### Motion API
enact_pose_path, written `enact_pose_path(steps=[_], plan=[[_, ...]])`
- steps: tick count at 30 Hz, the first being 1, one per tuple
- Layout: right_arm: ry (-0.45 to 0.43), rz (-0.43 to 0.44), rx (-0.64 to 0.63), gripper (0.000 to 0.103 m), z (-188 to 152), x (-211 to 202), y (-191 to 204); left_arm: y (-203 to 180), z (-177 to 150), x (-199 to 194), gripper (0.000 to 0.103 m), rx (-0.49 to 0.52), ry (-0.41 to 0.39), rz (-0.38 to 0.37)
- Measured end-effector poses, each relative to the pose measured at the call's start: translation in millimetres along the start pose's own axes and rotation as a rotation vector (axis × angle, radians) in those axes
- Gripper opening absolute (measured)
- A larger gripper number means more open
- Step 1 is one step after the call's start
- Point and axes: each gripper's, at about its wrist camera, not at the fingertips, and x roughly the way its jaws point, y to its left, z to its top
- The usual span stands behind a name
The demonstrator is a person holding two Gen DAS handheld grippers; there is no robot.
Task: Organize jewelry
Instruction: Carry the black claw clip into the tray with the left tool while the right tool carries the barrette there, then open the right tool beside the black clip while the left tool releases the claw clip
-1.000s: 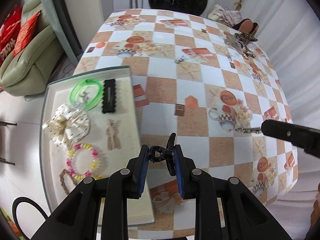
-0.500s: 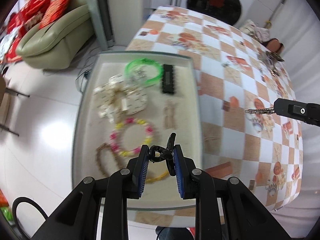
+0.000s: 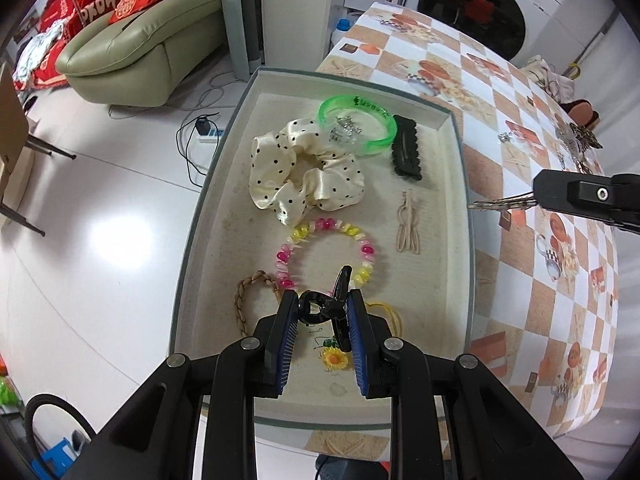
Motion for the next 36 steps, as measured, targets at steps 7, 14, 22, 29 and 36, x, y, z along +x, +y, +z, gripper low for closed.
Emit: enact_pose_path(steps=[7,14,22,29,36], plan=[[0.032,0.005,0.002,0.011,13,24,0,0,10,14,0.030,0.004,0.005,-0.002],[0.048,0.017,0.005,0.011,26,44,-2,-2,21,27,0.030,0.007,0.006,0.003],[0.083,0.062,0.005,0.011,38,70,1,-5,25,40,0.030,0.026,0.012,0.028],[0.112,0.061,0.023,0.011,49,98,-5,-8,24,49,0.030,0.038,0.026,0.050],[0.098,0.041,0.034,0.013,59,104,-14,-9,23,56,0.030,0.037,0.042,0.068]])
